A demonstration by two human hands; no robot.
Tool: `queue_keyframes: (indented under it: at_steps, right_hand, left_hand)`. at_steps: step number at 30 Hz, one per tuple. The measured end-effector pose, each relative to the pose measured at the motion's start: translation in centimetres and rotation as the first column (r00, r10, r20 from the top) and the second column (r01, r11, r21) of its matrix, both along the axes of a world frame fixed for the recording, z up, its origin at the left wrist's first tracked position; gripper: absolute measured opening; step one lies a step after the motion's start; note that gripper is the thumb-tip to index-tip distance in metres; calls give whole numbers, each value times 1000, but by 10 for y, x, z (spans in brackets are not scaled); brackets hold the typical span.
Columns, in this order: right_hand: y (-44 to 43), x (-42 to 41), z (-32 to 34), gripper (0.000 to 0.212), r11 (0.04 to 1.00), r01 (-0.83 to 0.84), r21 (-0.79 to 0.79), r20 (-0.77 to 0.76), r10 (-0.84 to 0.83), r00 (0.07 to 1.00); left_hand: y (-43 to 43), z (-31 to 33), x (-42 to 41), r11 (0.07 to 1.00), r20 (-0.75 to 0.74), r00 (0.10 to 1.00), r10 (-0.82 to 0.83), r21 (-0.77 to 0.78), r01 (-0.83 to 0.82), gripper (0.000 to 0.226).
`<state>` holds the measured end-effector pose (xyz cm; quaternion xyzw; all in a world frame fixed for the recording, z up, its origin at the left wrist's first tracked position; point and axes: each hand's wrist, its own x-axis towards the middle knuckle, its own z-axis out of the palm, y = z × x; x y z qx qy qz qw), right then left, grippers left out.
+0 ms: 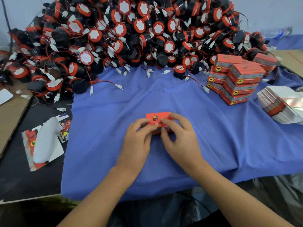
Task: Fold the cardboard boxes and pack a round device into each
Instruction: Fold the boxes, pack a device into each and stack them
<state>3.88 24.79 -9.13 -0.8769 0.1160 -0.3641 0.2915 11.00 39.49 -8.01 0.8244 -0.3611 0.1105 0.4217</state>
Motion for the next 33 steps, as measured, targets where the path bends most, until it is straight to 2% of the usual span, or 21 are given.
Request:
queue_keyframes:
  at_steps: [3, 5, 7, 9, 12, 16, 20, 23, 25, 30, 33]
  right_hand:
    - [-5, -2, 6, 44, 961, 10, 277, -15, -6, 1000]
    - [-9, 0, 9, 40, 895, 62, 441, -24, -57, 998]
    - [-13, 2, 12, 34, 798, 120, 591, -17, -136, 991]
    - [-19, 3, 16, 32, 722, 151, 675, 12, -215, 977]
    - [-43, 5, 27, 35, 685, 173, 708, 71, -312, 947]
    - [-90, 12, 40, 48, 639, 231, 734, 95, -433, 897]
    - [-129, 12, 34, 50, 640, 362, 677, 8, -498, 867]
    - [-142, 11, 23, 48, 611, 435, 661, -60, -535, 843]
    - [-143, 12, 16, 49, 629, 443, 639, -55, -537, 842]
    - [-146, 14, 10, 49, 629, 449, 635, -44, -550, 834]
    - [-144, 11, 14, 50, 617, 436, 655, 12, -586, 810]
  left_hand:
    - [-11, 3, 7, 991, -226, 973, 34, -116, -62, 33]
    - [-24, 4, 6, 975, -388, 922, -6, -207, -81, 39]
    - [-42, 7, 3, 954, -470, 879, -79, -291, -70, 43]
    - [-61, 11, 5, 936, -500, 854, -141, -350, -50, 46]
    - [-101, 23, 16, 926, -516, 828, -219, -378, 9, 54]
    - [-165, 32, 26, 932, -563, 750, -349, -294, 212, 64]
    - [-222, 31, 24, 900, -646, 629, -432, -272, 340, 75]
    - [-248, 27, 21, 898, -710, 563, -424, -249, 362, 83]
    - [-257, 21, 18, 892, -726, 531, -437, -274, 360, 84]
    - [-263, 14, 22, 909, -674, 613, -412, -264, 322, 79]
    - [-255, 14, 0, 956, -563, 795, -228, -286, 71, 65]
